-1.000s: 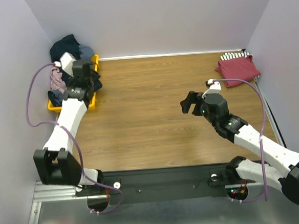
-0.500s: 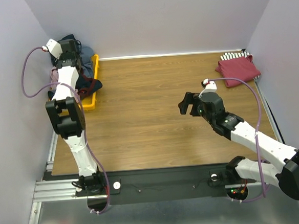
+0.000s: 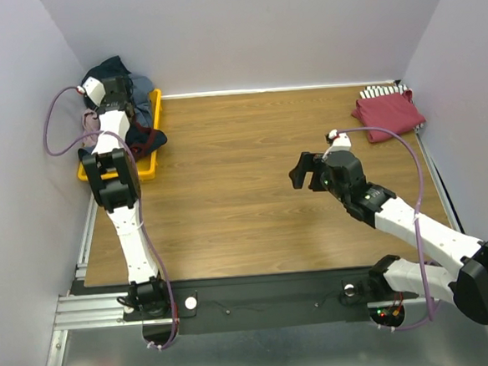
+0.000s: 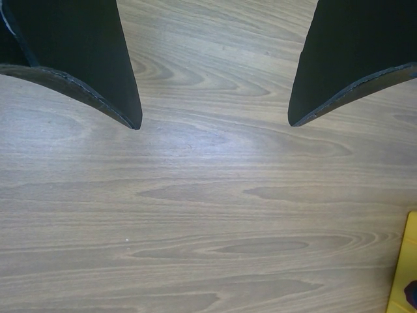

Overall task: Fold and stack the tank tops
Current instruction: Grab the tank top from the pile

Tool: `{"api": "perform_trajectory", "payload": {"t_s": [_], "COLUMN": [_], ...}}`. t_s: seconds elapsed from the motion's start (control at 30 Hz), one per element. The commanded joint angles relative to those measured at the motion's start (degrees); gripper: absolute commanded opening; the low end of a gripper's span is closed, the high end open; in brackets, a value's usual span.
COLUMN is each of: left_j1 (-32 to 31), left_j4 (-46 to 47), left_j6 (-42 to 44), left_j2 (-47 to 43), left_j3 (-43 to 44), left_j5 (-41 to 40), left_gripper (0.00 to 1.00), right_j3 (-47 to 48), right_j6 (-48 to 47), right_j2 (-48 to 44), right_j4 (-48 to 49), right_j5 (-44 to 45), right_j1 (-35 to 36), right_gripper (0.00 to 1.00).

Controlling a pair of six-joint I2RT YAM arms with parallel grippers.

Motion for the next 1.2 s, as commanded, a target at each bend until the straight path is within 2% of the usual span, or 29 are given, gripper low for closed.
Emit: {"api": "perform_trajectory", "payload": {"t_s": [0.0, 0.23, 0.4, 0.53, 0.57, 0.6, 0.83, 1.17], "left_j1": [0.4, 0.6, 0.8, 1.0, 0.9, 0.9, 1.0, 1.0], "left_j4": [2.3, 4.2, 5.5, 5.8, 5.9, 6.1, 10.7, 17.1], "left_j6": [2.0, 2.1, 1.7, 0.5, 0.4, 0.2, 1.9, 3.0], "left_j2": [0.4, 2.8, 5.0, 6.0, 6.0, 5.7, -0.8, -16.3], "left_j3": [3.5, 3.8, 5.7, 6.1, 6.0, 5.9, 3.3, -5.7], "left_j5": [-2.9, -4.6, -3.6, -2.4, -2.1, -1.9, -0.9, 0.0], "left_gripper": [0.46, 0.46, 0.38, 0.17, 0.05, 0.00, 0.00, 0.00], "right_j3": [2.2, 2.1, 1.9, 2.1, 2.2, 2.1, 2.2, 2.4], "right_j6": [-0.3, -0.1, -0.1, -0.1, -0.1, -0.2, -0.1, -0.1], "right_j2": [0.4, 1.7, 1.9, 2.3, 2.5, 2.5, 3.0, 3.0], "right_j4": [1.3, 1.3, 1.3, 1.3, 1.3, 1.3, 1.4, 1.4], "right_j5": [-0.9, -0.9, -0.2, -0.4, -0.4, -0.4, -0.6, -0.2], "right_j1": [0.2, 0.3, 0.2, 0.2, 0.2, 0.2, 0.2, 0.2], "right_gripper": [1.00, 1.00, 1.00, 1.00, 1.00, 1.00, 1.00, 1.00]}}
